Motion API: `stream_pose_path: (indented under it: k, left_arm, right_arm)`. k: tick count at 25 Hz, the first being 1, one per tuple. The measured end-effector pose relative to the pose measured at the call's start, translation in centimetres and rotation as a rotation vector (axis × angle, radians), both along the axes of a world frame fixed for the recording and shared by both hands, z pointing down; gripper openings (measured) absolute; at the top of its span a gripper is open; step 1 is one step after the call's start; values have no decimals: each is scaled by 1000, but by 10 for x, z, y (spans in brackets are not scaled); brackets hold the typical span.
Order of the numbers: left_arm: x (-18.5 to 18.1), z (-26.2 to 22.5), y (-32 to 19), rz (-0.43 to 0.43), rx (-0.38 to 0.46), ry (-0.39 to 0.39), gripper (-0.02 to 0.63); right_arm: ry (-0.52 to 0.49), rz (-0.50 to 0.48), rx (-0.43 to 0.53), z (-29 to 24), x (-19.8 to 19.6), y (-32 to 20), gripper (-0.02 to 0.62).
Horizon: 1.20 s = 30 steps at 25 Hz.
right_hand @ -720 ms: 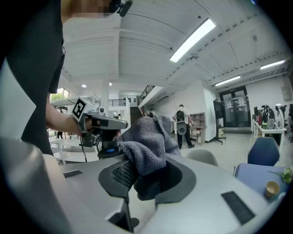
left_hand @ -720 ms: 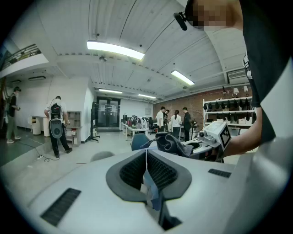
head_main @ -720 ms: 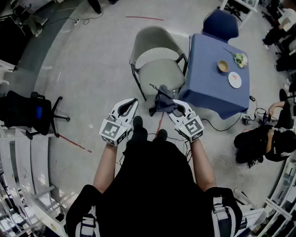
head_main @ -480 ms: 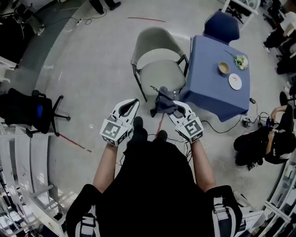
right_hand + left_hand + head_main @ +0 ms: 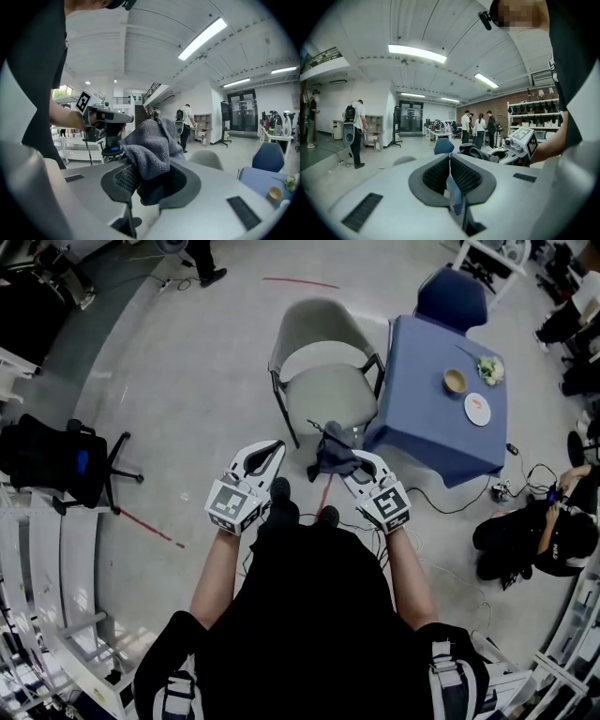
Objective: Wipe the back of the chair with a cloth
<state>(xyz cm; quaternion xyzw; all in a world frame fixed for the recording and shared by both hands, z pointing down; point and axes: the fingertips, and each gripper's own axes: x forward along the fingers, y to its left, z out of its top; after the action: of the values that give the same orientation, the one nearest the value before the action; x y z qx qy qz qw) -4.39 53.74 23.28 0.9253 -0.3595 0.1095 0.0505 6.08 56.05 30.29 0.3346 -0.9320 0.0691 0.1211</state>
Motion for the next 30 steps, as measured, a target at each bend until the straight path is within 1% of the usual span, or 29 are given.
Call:
stream_pose_path:
  k: [7,12,18,24,30]
  left_arm:
    - [-2,-3,-6,-17,8,9,26]
    - [1,-7,10,-19,19,8,26]
    - [-2,-3,13,-26,8,12,28]
    - [-12,-4,-2,-14,10,28,26]
    - [-14,0,-33,15,6,44,26]
  right_arm:
    - [14,7,4,-2,7,-8,118]
    - [5,13,8,-6,11,2,120]
    - [25,9,-3,1,10,5,118]
    - [49,27,-5,3,2,-7,118]
    - [68,44,-18,9,-5,-28,119]
